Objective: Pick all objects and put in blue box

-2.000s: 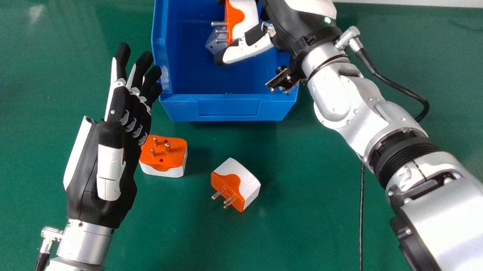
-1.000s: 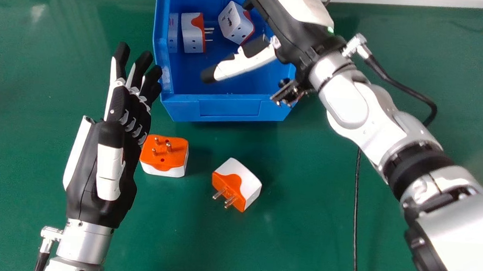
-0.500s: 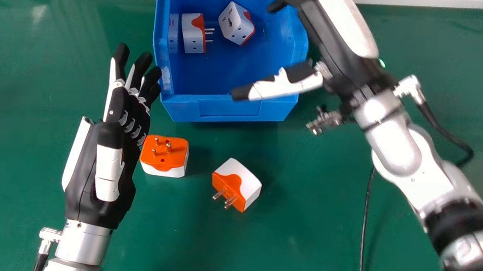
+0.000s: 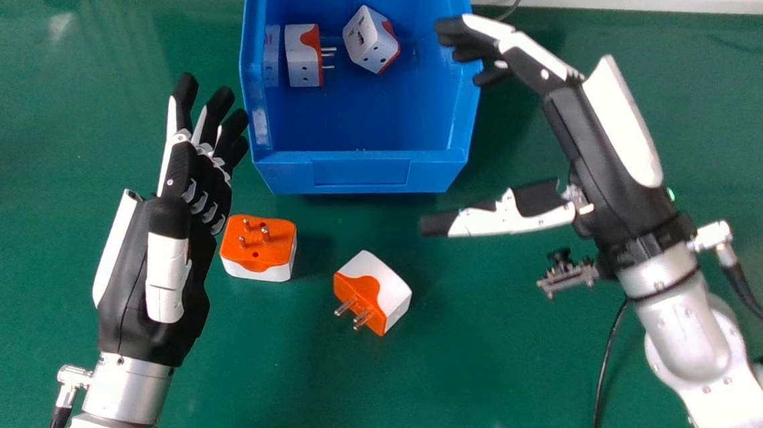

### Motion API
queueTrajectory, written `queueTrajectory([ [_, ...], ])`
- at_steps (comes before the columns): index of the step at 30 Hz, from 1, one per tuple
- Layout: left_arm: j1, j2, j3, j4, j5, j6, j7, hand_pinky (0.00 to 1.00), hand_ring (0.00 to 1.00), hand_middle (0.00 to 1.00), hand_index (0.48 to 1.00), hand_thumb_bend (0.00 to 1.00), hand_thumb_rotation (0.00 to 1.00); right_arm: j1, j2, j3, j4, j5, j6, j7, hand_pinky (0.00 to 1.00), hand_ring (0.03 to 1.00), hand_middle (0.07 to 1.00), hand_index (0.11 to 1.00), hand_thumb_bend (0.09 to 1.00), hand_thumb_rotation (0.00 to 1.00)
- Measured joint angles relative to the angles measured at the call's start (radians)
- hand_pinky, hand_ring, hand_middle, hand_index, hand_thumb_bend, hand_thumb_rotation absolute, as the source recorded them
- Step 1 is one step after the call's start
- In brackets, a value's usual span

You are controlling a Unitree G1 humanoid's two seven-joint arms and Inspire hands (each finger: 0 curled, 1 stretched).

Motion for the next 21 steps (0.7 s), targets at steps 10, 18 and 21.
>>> queueTrajectory([
  [10,0.002,0.002,0.001,0.0,0.0,-0.001,0.006,1.0,0.99,1.0,1.0,0.88,0.99,0.169,-0.015,-0.012,-0.067,0.017,-0.032,0.04,0.64,0.735,0.779,0.797,0.98,0.32],
  [18,0.01,0.001,0.0,-0.005,0.0,-0.001,0.006,1.0,0.99,1.0,1.0,0.88,0.99,0.245,-0.014,-0.013,-0.097,0.023,-0.029,0.084,0.65,0.736,0.784,0.799,0.974,0.32],
  [21,0.012,0.001,-0.003,-0.005,-0.001,-0.001,0.003,1.0,0.99,1.0,1.0,0.89,0.99,0.275,-0.011,-0.011,-0.105,0.024,-0.009,0.109,0.66,0.737,0.789,0.8,0.973,0.32],
])
